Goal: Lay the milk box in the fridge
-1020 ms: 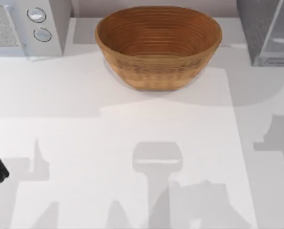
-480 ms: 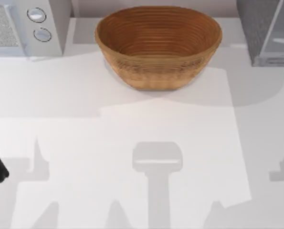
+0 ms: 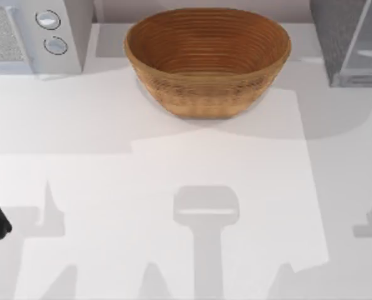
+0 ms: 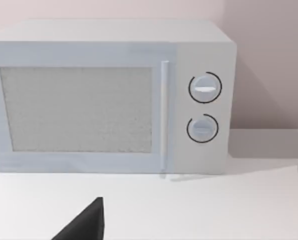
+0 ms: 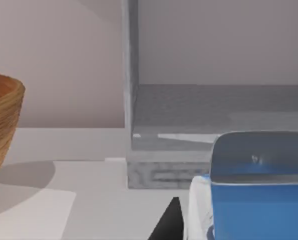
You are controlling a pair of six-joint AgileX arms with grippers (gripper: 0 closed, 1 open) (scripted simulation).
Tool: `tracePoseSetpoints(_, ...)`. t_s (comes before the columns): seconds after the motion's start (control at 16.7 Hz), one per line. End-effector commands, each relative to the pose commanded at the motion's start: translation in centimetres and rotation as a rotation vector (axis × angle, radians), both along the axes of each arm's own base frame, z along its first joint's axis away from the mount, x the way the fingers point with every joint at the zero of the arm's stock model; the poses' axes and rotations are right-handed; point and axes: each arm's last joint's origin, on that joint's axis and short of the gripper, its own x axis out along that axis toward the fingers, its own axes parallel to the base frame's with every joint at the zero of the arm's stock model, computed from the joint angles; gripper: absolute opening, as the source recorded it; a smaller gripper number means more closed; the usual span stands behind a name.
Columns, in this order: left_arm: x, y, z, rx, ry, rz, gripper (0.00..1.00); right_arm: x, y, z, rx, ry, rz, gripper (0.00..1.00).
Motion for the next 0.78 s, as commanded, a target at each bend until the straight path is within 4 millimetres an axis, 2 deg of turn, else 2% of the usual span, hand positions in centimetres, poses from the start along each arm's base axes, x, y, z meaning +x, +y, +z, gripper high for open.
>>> tracePoseSetpoints(0.24,0.0,0.0,0.0,0.000,0.000,0.000,1.00,0.6,-0.1,1.9,-0.003,-0.008,0.002,0.00)
tracePoseSetpoints(0.42,0.0,0.0,0.0,0.000,0.000,0.000,1.00,2.1,-0.4,4.2,-0.005,-0.012,0.004,0.00)
tracePoseSetpoints(0.6,0.0,0.0,0.0,0.000,0.000,0.000,1.00,5.0,-0.9,6.7,-0.009,-0.013,0.005,0.00)
tracePoseSetpoints(0.78,0.0,0.0,0.0,0.000,0.000,0.000,1.00,9.5,-1.8,8.3,-0.014,-0.010,0.006,0.00)
